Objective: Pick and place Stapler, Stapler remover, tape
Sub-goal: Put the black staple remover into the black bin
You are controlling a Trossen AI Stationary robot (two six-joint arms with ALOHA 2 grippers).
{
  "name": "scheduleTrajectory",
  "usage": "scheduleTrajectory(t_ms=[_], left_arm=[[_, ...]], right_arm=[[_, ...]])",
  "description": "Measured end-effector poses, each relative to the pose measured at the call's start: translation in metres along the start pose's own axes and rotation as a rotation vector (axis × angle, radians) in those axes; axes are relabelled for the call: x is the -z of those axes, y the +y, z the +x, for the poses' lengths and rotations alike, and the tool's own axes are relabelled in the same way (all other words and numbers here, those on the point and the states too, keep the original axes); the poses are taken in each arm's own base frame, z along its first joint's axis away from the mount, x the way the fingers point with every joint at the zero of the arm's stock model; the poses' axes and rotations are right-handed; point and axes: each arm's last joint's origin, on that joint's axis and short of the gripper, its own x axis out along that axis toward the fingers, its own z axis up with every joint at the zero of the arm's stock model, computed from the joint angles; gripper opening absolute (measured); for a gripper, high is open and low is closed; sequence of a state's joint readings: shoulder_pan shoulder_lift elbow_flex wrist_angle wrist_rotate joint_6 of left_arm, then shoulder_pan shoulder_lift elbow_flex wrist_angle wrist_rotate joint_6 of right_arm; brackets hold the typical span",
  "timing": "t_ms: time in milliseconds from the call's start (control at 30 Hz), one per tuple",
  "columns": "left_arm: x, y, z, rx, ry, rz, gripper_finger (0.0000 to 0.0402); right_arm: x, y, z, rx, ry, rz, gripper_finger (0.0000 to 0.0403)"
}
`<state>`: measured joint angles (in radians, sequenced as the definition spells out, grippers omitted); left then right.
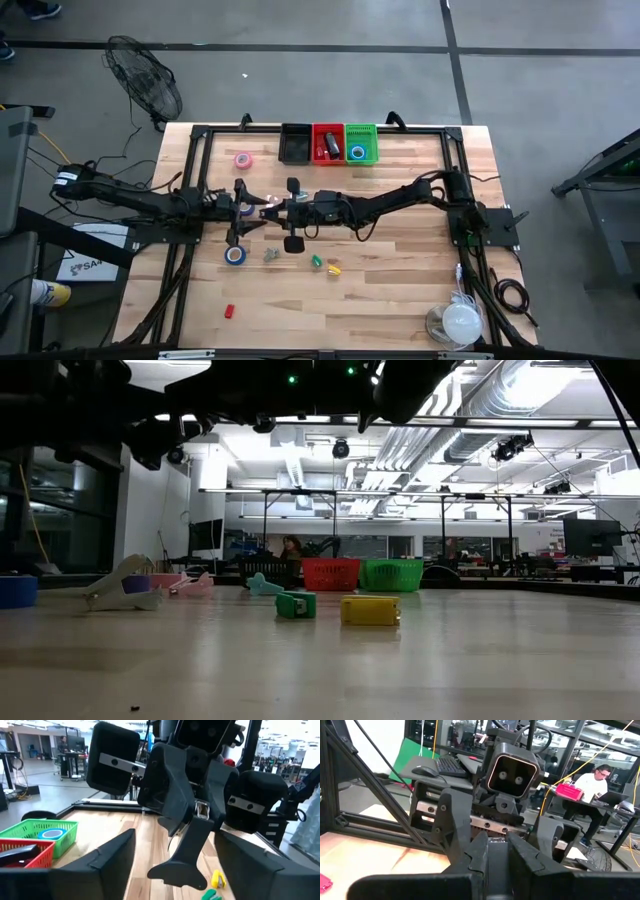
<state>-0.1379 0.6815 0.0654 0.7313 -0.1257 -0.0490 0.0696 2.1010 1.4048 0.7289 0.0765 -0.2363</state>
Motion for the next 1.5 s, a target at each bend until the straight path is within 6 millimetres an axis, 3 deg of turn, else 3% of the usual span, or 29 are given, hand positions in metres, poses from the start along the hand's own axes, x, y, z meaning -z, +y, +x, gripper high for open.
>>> scheduleTrajectory(t_ms=[467,567,800,967,1267,1500], left_arm=[[0.002,0.001,0.0,-0.023,0.019,0.048,0.0045],[0.002,0.001,0.0,-0.028,0.022,0.044,0.0046],[0.005,0.002,0.0,-0.071,0.05,0.028,0.0045],[0.009,0.006,-0.001,-0.206,0.089,0.03,0.0045],[0.009,0.017,-0.005,-0.589,0.075,0.054,0.0045],[0.01,0.035,-0.006,-0.712,0.091,0.09,0.0045]], right_arm=[[0.002,-0.001,0.0,0.011,0.016,0.027,0.0036],[0.002,-0.001,0.0,0.034,0.023,0.044,0.0041],[0.002,-0.002,0.0,0.083,0.025,0.043,0.0148],[-0.004,-0.004,-0.002,0.175,0.038,0.037,0.0184],[-0.017,-0.014,-0.016,0.703,0.217,-0.008,0.0188],[-0.015,-0.01,-0.029,1.137,0.379,-0.101,0.0187]])
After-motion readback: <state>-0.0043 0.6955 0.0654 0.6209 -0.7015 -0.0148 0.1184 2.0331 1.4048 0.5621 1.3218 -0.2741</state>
